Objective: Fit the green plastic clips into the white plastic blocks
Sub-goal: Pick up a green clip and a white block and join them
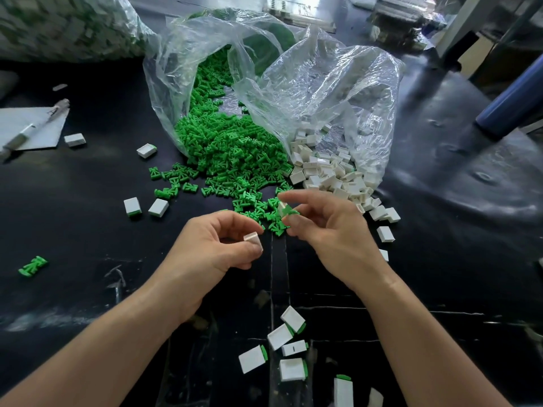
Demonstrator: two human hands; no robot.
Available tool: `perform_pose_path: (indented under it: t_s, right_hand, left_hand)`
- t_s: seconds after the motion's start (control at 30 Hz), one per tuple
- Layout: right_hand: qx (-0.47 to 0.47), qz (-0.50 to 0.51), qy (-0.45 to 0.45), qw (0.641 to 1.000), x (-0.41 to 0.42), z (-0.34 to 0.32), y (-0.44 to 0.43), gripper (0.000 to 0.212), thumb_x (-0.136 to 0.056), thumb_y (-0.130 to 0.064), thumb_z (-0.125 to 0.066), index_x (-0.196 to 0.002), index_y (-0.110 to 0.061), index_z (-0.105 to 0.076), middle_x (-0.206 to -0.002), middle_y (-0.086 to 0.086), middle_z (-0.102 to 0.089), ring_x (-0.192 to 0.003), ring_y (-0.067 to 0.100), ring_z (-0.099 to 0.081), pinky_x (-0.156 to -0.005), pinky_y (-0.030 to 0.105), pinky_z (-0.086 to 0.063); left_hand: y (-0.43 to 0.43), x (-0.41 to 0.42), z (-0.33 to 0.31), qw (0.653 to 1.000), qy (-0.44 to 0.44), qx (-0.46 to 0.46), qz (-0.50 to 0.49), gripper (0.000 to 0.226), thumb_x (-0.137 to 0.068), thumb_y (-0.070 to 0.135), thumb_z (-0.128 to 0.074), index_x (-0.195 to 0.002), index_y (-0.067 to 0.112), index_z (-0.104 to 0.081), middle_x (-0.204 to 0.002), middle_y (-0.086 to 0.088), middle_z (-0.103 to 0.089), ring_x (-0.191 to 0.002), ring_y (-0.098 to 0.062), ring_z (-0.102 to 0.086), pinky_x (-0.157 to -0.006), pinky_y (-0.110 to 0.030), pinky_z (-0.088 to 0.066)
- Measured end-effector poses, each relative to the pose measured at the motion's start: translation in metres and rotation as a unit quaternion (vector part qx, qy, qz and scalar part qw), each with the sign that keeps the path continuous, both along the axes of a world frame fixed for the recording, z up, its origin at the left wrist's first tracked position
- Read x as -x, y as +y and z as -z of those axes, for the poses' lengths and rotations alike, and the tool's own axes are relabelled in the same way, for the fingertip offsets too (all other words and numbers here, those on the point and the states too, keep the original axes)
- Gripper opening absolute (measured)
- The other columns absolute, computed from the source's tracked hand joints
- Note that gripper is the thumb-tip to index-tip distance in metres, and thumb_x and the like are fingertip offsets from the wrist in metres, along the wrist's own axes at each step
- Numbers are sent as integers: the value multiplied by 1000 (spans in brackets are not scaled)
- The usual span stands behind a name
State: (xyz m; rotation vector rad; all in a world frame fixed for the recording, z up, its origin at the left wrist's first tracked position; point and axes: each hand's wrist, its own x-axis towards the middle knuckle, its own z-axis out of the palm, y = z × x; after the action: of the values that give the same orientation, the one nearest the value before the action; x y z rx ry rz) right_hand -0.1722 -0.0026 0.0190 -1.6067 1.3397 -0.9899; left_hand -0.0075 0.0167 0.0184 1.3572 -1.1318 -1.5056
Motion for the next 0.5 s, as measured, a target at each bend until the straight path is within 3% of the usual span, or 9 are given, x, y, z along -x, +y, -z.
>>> perform_pose_path:
  t_s: [0.13, 0.23, 0.37, 0.5]
  right_hand:
    - [-17, -12, 8, 1000, -2, -2, 1, 33, -81, -3, -65, -87, -36, -62, -79, 3, -63, -77, 21, -65, -81, 47, -52]
    - [-12, -23, -9, 1000, -1, -5, 2, 29, -80, 0, -66, -80, -29, -62, -74, -2, -64, -72, 17, -64, -79, 45, -53]
    - [8, -74, 7, 997, -1, -9, 6, 30, -81, -3, -65, -78, -32, -67, -75, -10, -67, -76, 10, -64, -78, 33, -54]
    - [14, -93, 21, 995, -4, -8, 7, 30, -83, -2, -63, -83, -33, -65, -75, -10, -64, -75, 10, -62, -76, 32, -53]
  left_hand:
    - [0, -1, 1, 1000, 4, -1, 10, 25, -73, -5, -70, -69, 19, -75, -64, -2, -68, -57, -6, -61, -52, -14, -49]
    - [0, -2, 2, 1000, 12, 0, 10, 25, -72, -3, -71, -71, 21, -77, -65, -1, -69, -57, -4, -61, -53, -13, -49]
    - [1, -1, 1, 1000, 14, -3, 8, 24, -68, -2, -73, -72, 21, -77, -68, -4, -72, -59, -5, -64, -56, -12, -49]
    - [1, 0, -1, 1000, 24, -5, 7, 16, -56, 10, -75, -68, 20, -76, -67, -4, -72, -61, -5, -66, -57, -11, -49]
